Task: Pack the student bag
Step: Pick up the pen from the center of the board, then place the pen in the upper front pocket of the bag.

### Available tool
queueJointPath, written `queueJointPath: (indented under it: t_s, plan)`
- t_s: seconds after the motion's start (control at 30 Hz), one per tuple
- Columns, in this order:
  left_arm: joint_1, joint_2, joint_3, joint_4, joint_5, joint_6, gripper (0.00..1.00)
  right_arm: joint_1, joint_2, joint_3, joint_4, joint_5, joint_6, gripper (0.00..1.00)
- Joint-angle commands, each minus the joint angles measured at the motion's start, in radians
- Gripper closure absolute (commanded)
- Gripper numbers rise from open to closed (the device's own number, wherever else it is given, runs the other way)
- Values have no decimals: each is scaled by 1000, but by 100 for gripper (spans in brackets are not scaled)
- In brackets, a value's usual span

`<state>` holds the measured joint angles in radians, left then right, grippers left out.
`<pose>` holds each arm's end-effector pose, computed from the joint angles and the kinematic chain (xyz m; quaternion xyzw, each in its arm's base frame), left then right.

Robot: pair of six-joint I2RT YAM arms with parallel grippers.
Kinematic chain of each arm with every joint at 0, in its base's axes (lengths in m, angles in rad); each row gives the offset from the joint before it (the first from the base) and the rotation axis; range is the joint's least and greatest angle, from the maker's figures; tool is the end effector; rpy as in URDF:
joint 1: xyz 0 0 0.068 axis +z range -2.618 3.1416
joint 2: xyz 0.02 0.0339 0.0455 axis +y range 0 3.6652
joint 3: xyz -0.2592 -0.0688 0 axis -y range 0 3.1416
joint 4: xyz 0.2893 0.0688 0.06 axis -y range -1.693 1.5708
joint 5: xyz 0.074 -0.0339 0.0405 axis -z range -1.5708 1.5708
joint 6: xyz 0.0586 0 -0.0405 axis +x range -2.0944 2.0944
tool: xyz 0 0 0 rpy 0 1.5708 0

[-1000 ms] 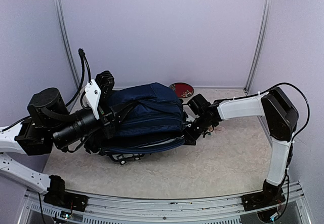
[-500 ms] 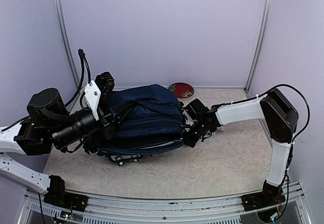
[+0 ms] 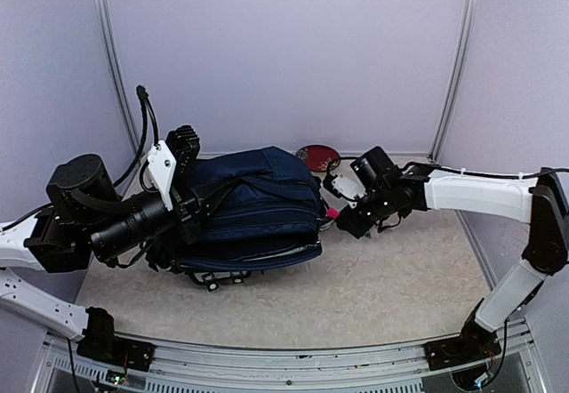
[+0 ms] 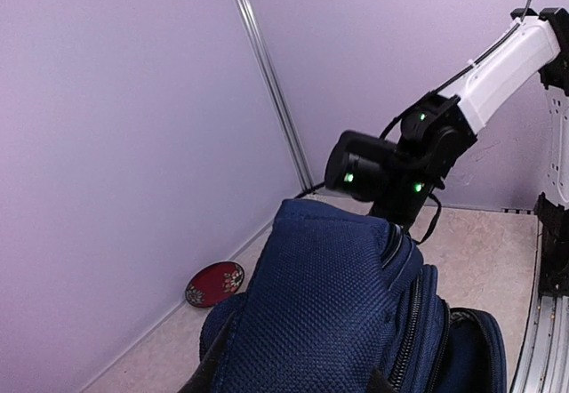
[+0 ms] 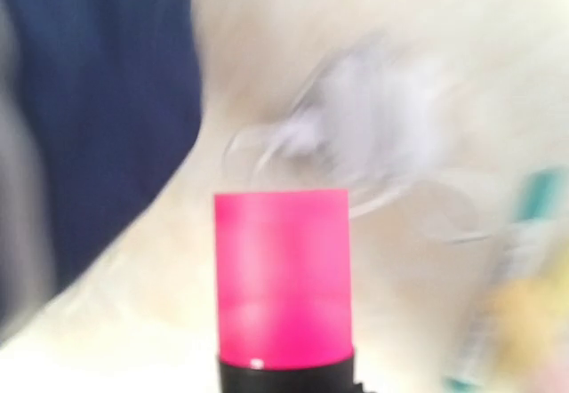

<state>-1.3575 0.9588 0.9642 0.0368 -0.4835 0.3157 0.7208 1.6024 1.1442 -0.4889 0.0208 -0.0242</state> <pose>0.0871 -0.2736 0.3925 0.3830 0.5785 -0.2051 0.6904 0.2950 0.2576 0.1908 -0.3434 0.8876 0.0954 0.2918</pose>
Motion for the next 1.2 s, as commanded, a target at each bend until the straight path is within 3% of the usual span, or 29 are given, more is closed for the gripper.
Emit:
queueJointPath:
  t_s: [0.0, 0.07, 0.27, 0.37, 0.5, 0.57, 0.77, 0.87, 1.0, 1.07, 1.17]
  plan:
    - [-2, -38, 34, 152, -26, -32, 100, -11, -193, 49, -44, 62, 23, 100]
    - [-2, -35, 35, 150, -27, -34, 100, -11, -279, 74, -6, -13, 9, 100]
    - [-2, -29, 45, 157, -38, -45, 100, 0, -493, 5, 323, -494, -30, 100]
    - [-2, -23, 51, 151, -38, -44, 100, 60, -518, -49, 533, -758, -3, 100]
    - [-3, -24, 54, 154, -35, -52, 100, 218, -446, -105, 755, -893, -30, 100]
    - [-2, -26, 53, 157, -31, -57, 100, 284, -376, -50, 655, -835, -151, 100]
    - [-2, -28, 54, 145, -28, -62, 100, 415, -185, 99, 330, -370, -408, 100]
    - [-3, -32, 48, 147, -23, -63, 100, 439, -133, 133, 270, -162, -457, 100]
    - [-2, -34, 45, 146, -20, -59, 100, 461, -110, 133, 264, -25, -492, 99]
    - [-2, -35, 46, 144, -20, -59, 100, 477, -94, 146, 240, 17, -520, 89]
    - [-2, -39, 48, 143, -18, -60, 100, 503, -78, 163, 212, 77, -555, 63]
